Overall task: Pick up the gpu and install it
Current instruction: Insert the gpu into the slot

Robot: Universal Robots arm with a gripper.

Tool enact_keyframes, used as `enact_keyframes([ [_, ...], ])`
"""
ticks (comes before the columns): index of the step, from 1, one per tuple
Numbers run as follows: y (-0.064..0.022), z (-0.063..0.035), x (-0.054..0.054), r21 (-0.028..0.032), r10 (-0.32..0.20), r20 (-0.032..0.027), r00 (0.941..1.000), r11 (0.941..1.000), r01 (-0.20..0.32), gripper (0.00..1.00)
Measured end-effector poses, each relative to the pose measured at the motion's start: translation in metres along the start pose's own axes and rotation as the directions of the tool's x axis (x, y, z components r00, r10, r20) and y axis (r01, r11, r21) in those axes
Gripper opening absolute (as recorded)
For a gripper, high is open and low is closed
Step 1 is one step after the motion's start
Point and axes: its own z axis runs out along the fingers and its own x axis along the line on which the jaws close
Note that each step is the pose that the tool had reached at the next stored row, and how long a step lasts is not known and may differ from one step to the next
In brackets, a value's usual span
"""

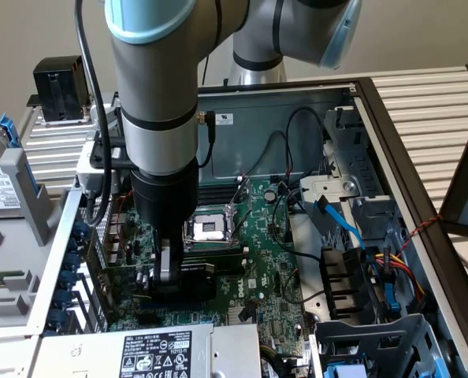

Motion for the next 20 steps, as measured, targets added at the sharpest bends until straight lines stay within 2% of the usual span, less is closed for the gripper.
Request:
enact_keyframes([
  [12,0.0003,-0.0029,0.0001,-0.0038,0.000,-0.0008,1.0000,1.0000,0.000,0.28],
  [20,0.0002,-0.0006,0.0001,-0.0038,0.000,-0.0011,1.0000,1.0000,0.000,0.28],
])
